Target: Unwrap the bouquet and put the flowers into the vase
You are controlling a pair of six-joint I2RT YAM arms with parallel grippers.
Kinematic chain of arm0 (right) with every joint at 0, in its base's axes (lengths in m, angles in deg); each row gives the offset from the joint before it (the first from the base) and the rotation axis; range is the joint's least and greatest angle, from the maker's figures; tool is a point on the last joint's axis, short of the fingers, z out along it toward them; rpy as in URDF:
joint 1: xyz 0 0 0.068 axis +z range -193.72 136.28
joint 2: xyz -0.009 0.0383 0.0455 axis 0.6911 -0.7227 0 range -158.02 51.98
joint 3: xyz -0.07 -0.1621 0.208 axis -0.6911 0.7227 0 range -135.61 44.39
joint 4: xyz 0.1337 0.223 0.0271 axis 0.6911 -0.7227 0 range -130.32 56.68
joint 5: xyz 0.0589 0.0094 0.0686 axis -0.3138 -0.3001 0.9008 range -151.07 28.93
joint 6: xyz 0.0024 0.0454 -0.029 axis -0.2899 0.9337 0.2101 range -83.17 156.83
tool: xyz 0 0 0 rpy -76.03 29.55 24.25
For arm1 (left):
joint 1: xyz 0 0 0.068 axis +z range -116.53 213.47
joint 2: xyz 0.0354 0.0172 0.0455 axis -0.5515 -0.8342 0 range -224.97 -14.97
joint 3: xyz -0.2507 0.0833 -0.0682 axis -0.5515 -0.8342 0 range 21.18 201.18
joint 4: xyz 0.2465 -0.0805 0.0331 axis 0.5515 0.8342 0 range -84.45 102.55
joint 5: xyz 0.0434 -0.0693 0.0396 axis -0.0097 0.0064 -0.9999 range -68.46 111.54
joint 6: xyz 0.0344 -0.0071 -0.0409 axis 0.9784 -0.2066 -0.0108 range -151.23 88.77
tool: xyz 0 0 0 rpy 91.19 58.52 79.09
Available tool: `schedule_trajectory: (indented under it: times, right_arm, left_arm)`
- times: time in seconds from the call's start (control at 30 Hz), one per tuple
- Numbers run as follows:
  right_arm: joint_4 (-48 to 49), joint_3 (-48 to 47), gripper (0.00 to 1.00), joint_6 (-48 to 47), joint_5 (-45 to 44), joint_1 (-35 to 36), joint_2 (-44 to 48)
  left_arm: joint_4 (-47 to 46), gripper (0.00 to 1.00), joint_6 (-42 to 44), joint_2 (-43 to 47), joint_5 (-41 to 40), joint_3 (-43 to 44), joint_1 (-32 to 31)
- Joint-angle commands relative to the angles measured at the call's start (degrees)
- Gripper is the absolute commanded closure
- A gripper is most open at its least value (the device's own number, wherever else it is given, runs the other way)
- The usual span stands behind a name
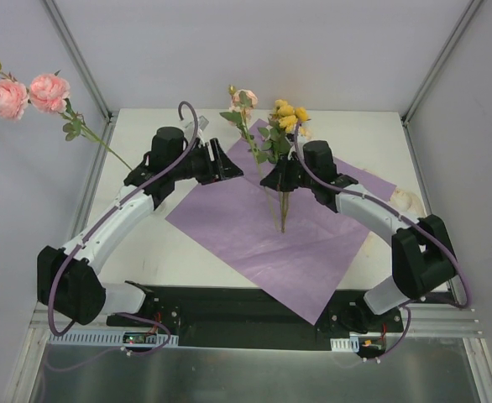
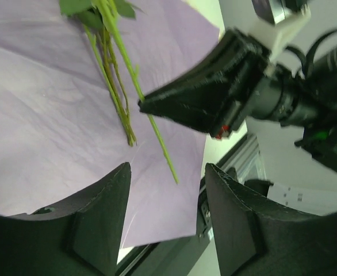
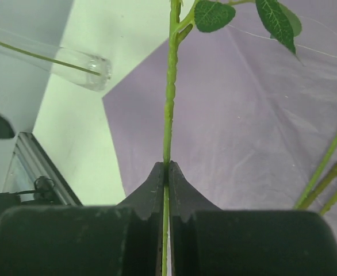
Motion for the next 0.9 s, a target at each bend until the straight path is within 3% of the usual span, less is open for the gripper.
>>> schedule_trajectory:
  times: [0.0,0.17,0.23,0.4,0.63,0.87]
  right_arm:
    - [12.89,2.06,0.99,5.48,5.14,0.36,6.19]
    - [15.0,4.61,0.99,5.39,5.84,1.07,9.27]
    - [15.18,4.79,0.99,5.04,6.54,1.33,10.49]
    - [15.44,4.53,0.99,4.69,8.13,2.03,11.82]
    - [15.62,4.26,0.99,4.42,8.74,4.06,12.79]
    - [15.53,4.0,0.99,4.16,9.18,5.11,13.31]
  left_arm:
    - [-6.78,0.46,-9.84,2.08,-7.04,-0.16,-0.33]
    - [-9.15,0.34,-12.84,-0.3,-8.01,1.33,-0.42]
    - [-9.95,0.34,-12.58,-1.09,-8.45,1.6,-0.68]
    - [-10.74,0.5,-11.0,-2.84,-9.59,3.79,-2.53]
    - [-10.83,0.49,-9.77,-3.91,-10.29,5.55,-3.67]
    - [-10.74,0.65,-7.31,-2.24,-12.23,5.47,-3.67]
